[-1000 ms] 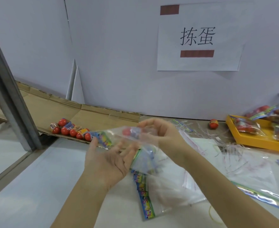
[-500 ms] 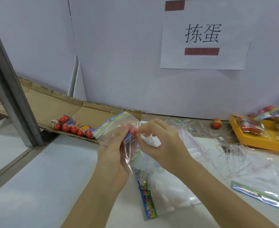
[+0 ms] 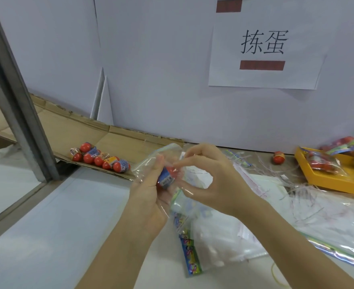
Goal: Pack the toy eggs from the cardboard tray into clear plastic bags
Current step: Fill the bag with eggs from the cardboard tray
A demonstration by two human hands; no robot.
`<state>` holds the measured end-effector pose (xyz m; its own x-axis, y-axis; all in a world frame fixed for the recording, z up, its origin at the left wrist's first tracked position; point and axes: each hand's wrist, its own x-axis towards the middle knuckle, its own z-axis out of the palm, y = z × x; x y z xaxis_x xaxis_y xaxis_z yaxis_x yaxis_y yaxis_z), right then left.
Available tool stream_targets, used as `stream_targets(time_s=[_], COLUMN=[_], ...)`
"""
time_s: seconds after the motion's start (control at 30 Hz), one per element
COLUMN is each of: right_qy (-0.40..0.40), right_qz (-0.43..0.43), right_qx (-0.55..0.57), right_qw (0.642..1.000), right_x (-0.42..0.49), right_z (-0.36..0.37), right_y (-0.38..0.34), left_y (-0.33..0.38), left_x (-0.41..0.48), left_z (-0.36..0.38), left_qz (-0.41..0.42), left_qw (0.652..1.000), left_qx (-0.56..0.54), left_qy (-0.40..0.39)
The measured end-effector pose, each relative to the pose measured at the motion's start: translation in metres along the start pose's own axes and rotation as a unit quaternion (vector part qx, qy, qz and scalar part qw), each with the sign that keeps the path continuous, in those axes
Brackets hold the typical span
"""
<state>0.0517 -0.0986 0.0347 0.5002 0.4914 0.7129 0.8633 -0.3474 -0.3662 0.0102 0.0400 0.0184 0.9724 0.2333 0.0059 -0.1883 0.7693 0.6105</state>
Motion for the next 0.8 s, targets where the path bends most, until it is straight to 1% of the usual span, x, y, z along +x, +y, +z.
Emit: stream_targets(time_s=[0.07,0.1,0.13,0.2,0.23,0.3,0.4,0.43,0.5,0.57,0.6,0.67,0.73,0.8], right_qy=[0.049,0.075,0.087,0.069,0.057,0.064,0.063,0.044,-0.034,-0.123,-0.142,-0.133,-0.077,-0.028], right_qz=[0.004,-0.022,-0.065,-0.149,-0.163,-0.138,-0.08,-0.05,0.052,0.146,0.167,0.17,0.156,0.14], right_qx=[0.026,0.022,0.002,-0.082,-0.13,-0.202,-0.238,-0.225,-0.132,-0.001,0.041,0.085,0.1,0.083], right_qw=[0.998,0.997,0.994,0.983,0.976,0.967,0.966,0.972,0.989,0.982,0.975,0.973,0.98,0.986], right_x=[-0.002,-0.003,-0.005,-0.007,-0.007,-0.006,-0.005,-0.005,-0.003,-0.003,-0.003,-0.003,-0.004,-0.006], right_z=[0.0,0.001,0.001,0.003,0.004,0.009,0.014,0.015,0.016,0.017,0.017,0.017,0.018,0.017], right_y=[-0.003,-0.005,-0.005,-0.004,-0.003,-0.002,-0.005,-0.007,-0.01,-0.006,-0.004,-0.003,-0.004,-0.004], left_y=[0.0,0.001,0.002,0.002,0.002,0.001,0.0,0.0,0.0,-0.001,-0.001,-0.001,0.001,0.003], left_x=[0.001,0.002,0.003,0.004,0.005,0.004,0.003,0.003,0.002,-0.001,-0.001,-0.001,-0.001,0.001], left_z=[0.0,0.0,0.0,0.0,0.0,-0.001,-0.001,-0.001,-0.001,-0.001,-0.001,-0.001,0.0,0.0], left_qz=[0.009,0.015,0.021,0.037,0.041,0.045,0.055,0.056,0.049,0.034,0.029,0.015,-0.002,0.0], left_qw=[0.999,0.999,0.998,0.996,0.996,0.997,0.996,0.996,0.997,0.998,0.998,0.998,0.997,0.996], left_qx=[-0.001,-0.008,-0.018,-0.036,-0.039,-0.022,0.006,0.011,0.014,0.03,0.039,0.042,0.026,0.006], left_qy=[0.031,0.047,0.062,0.07,0.068,0.064,0.072,0.072,0.06,0.044,0.044,0.053,0.069,0.083])
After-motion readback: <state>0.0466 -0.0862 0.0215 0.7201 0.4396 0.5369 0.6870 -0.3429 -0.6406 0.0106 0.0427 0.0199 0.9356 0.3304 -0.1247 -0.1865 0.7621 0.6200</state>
